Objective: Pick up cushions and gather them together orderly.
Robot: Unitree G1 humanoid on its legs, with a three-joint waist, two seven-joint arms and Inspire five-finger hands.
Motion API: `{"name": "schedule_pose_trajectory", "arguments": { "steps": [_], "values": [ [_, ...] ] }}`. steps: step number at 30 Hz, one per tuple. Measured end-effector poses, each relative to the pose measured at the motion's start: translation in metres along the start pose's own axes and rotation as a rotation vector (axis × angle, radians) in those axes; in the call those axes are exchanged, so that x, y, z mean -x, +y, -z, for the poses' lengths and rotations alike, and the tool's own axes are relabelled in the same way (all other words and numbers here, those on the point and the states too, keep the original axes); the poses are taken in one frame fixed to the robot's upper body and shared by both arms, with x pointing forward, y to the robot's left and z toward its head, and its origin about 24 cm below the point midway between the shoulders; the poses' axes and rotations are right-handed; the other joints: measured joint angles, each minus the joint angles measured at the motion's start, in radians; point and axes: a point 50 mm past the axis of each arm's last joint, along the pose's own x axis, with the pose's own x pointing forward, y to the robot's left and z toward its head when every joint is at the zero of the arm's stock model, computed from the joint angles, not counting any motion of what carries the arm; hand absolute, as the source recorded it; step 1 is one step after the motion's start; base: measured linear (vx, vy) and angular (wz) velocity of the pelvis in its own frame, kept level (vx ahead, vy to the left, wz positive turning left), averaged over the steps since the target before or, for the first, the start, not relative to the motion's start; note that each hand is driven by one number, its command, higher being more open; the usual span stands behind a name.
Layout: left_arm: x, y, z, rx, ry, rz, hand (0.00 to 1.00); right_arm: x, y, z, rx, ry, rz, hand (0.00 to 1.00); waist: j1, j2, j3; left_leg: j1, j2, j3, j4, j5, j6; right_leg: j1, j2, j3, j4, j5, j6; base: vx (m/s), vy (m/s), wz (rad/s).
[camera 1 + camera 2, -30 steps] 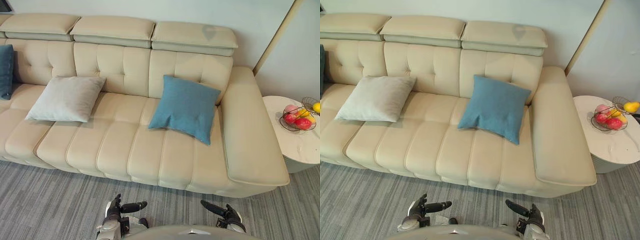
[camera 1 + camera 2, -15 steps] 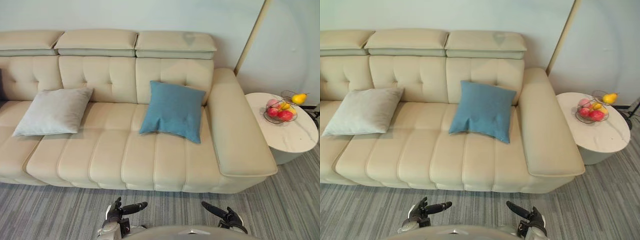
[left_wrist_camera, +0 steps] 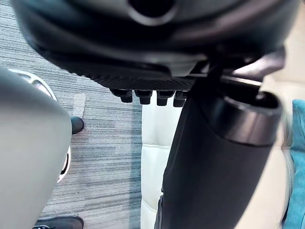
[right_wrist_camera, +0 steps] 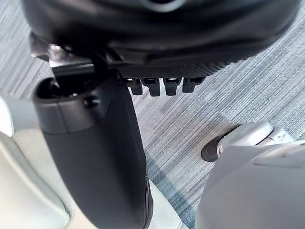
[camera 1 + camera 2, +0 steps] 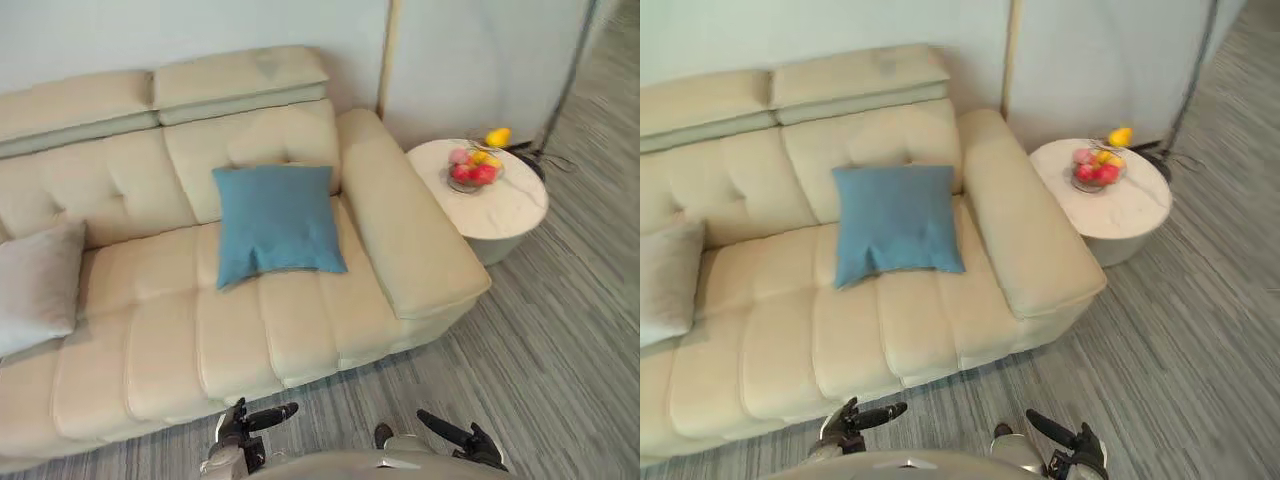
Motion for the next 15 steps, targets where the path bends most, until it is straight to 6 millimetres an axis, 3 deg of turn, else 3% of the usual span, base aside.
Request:
{"name": "schedule_pose_trajectory", "arguments": {
  "steps": [1, 2, 3, 4, 6, 8, 10, 12, 13, 14, 15],
  "values": [
    [0.000, 0.002, 0.000, 0.003, -0.001, -0.005, 1.00, 0.000, 0.002, -0.002, 0.002, -0.005, -0.006, 1.00, 0.000, -0.007, 0.003, 0.003, 0.003, 0.021, 0.003, -0.001, 0.000, -0.010, 0.007, -0.002, 0.000, 0.012, -0.004, -0.11, -0.075, -1.32],
    [-0.001, 0.006, -0.002, 0.003, -0.006, -0.016, 1.00, -0.001, 0.007, -0.007, 0.005, -0.017, -0.018, 1.00, -0.001, -0.011, 0.009, 0.002, 0.012, 0.069, 0.012, -0.002, 0.002, -0.045, -0.002, -0.073, 0.000, 0.003, -0.049, -0.13, -0.039, -1.40],
    [-0.001, 0.005, -0.003, 0.001, -0.009, -0.015, 1.00, -0.002, 0.008, -0.010, 0.004, -0.027, -0.020, 1.00, -0.007, -0.010, 0.012, 0.008, 0.024, 0.124, 0.013, -0.002, 0.003, -0.089, -0.066, -0.299, 0.044, -0.030, -0.097, -0.13, -0.034, -1.39],
    [-0.001, 0.005, -0.004, 0.000, -0.010, -0.015, 1.00, -0.002, 0.007, -0.011, 0.004, -0.029, -0.019, 1.00, -0.007, -0.011, 0.012, 0.012, 0.028, 0.141, 0.013, -0.002, 0.003, -0.104, -0.090, -0.382, 0.068, -0.037, -0.109, -0.05, 0.004, -1.28],
    [-0.001, 0.005, -0.004, -0.012, -0.012, -0.011, 1.00, -0.002, 0.005, -0.011, 0.009, -0.031, -0.013, 1.00, -0.009, -0.010, 0.010, 0.026, 0.034, 0.192, 0.017, -0.003, 0.001, -0.134, -0.210, -0.717, 0.162, -0.053, -0.132, 0.05, -0.044, -1.19],
    [0.000, 0.001, -0.001, -0.013, -0.005, -0.002, 1.00, -0.004, 0.002, -0.018, 0.025, -0.043, -0.007, 1.00, -0.008, 0.010, 0.019, 0.040, 0.053, 0.221, 0.016, -0.003, 0.001, -0.134, -0.237, -0.864, 0.192, -0.053, -0.132, 0.13, -0.152, -1.30],
    [-0.001, -0.005, 0.000, -0.022, 0.011, 0.018, 1.00, -0.006, -0.001, -0.026, 0.033, -0.061, 0.003, 1.00, -0.010, 0.038, 0.038, 0.058, 0.071, 0.239, 0.017, 0.020, -0.002, -0.164, -0.187, -0.820, 0.197, -0.065, -0.144, 0.11, -0.229, -1.13],
    [-0.001, -0.010, -0.001, -0.047, 0.010, 0.036, 1.00, -0.007, -0.005, -0.026, 0.038, -0.054, 0.016, 1.00, -0.012, 0.045, 0.041, 0.074, 0.083, 0.237, 0.049, 0.068, -0.012, -0.178, -0.166, -0.779, 0.214, -0.091, -0.148, 0.11, -0.249, -0.81],
    [-0.001, -0.010, -0.001, -0.047, 0.008, 0.037, 1.00, -0.007, -0.006, -0.024, 0.039, -0.044, 0.018, 1.00, -0.015, 0.045, 0.042, 0.066, 0.110, 0.233, 0.118, 0.071, -0.011, -0.173, -0.165, -0.778, 0.228, -0.109, -0.148, 0.13, -0.353, -0.81],
    [-0.001, -0.010, -0.002, -0.048, 0.007, 0.037, 1.00, -0.007, -0.007, -0.020, 0.041, -0.026, 0.023, 1.00, -0.025, 0.044, 0.041, 0.043, 0.171, 0.217, 0.253, 0.074, -0.006, -0.158, -0.151, -0.767, 0.234, -0.126, -0.149, 0.08, -0.291, -0.47],
    [-0.001, -0.008, -0.002, -0.051, 0.005, 0.033, 1.00, -0.007, -0.007, -0.017, 0.043, -0.017, 0.023, 1.00, -0.031, 0.039, 0.044, 0.027, 0.206, 0.197, 0.332, 0.086, 0.012, -0.145, -0.141, -0.752, 0.226, -0.130, -0.153, 0.09, -0.337, -0.60]
  ]
}}
